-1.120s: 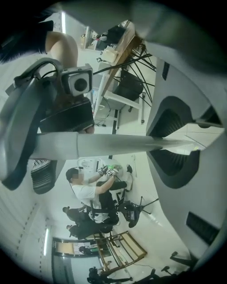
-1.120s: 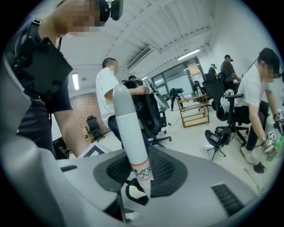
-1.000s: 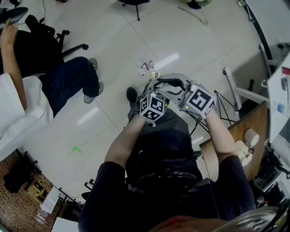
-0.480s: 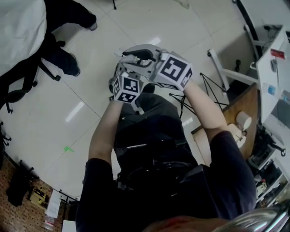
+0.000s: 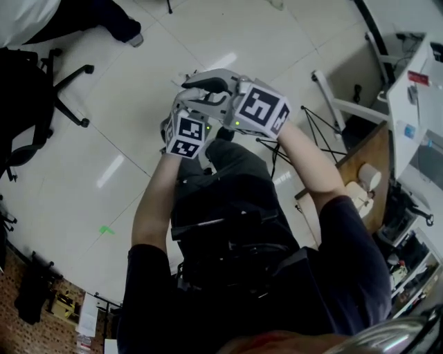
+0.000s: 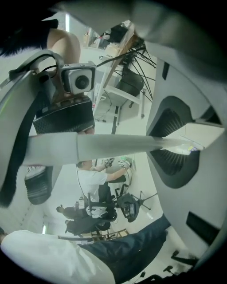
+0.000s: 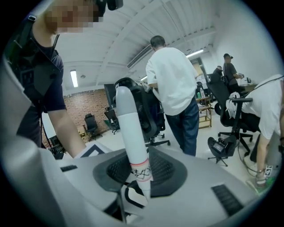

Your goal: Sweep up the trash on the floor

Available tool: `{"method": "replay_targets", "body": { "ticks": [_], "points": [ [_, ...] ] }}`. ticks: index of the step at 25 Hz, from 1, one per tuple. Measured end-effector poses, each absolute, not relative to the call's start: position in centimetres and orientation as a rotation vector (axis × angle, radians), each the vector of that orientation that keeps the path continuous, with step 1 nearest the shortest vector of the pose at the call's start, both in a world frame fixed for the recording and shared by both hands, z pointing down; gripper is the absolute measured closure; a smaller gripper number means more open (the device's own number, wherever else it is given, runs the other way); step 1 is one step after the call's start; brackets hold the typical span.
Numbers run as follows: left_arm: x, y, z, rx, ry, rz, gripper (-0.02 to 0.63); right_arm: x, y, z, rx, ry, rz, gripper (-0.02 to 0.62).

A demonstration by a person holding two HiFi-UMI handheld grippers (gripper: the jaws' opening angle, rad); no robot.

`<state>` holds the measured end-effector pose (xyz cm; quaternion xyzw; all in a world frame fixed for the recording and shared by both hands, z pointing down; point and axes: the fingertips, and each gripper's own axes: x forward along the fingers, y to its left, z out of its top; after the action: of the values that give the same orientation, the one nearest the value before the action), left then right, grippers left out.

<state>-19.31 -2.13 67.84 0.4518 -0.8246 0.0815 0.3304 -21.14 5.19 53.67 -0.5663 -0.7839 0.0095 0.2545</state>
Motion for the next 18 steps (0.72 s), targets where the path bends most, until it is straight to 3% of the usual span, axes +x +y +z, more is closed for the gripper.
{"method": "replay_targets", "body": {
  "ticks": [7,18],
  "points": [
    [-18.5,-2.7,63.8,1.403,-2.051,0.19,0.522,-21.4,3.9,49.5,-1.429,-2.231,0.04,0.477],
    [-19.1,-3.7,49.1,1.579,-2.132,0.387,0.52,-21.6,-0.4,34.6,-1.193,-2.499,0.145,0.488]
  ]
}}
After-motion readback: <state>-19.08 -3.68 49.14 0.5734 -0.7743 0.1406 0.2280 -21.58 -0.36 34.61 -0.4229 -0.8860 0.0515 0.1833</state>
